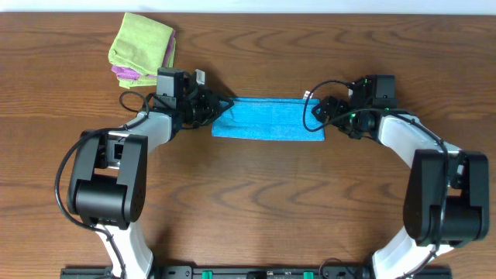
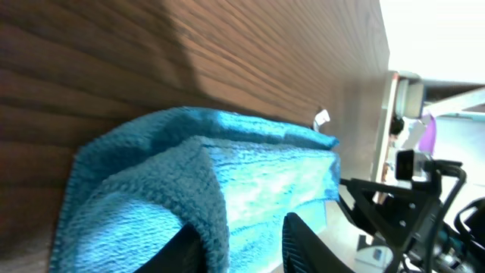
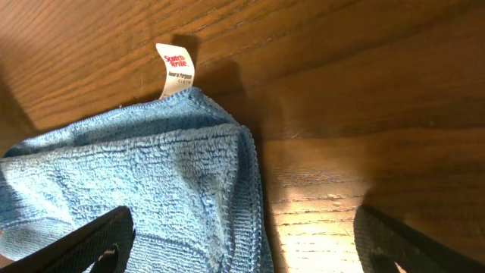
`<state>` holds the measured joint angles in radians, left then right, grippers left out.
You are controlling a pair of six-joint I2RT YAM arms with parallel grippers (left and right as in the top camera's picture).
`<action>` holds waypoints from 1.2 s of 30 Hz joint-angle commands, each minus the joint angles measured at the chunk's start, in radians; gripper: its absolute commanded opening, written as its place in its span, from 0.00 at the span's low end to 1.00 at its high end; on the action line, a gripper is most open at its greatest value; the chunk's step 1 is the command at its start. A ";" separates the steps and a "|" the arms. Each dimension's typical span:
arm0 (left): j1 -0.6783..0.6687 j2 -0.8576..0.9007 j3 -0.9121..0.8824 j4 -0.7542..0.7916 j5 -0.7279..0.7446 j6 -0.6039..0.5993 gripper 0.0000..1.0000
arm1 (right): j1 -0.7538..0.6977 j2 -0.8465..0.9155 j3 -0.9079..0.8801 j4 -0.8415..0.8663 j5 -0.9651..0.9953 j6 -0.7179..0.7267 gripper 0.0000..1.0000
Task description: Fold the cloth
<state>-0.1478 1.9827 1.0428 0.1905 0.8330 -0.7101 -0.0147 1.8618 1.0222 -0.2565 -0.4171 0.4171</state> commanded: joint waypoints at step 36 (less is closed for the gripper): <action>0.001 -0.119 0.004 -0.166 -0.087 0.120 0.06 | -0.001 0.034 -0.003 -0.040 0.023 -0.006 0.97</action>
<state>-0.1177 1.8847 1.0428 0.0284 0.8459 -0.6010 -0.0147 1.8618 1.0279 -0.2737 -0.4194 0.4133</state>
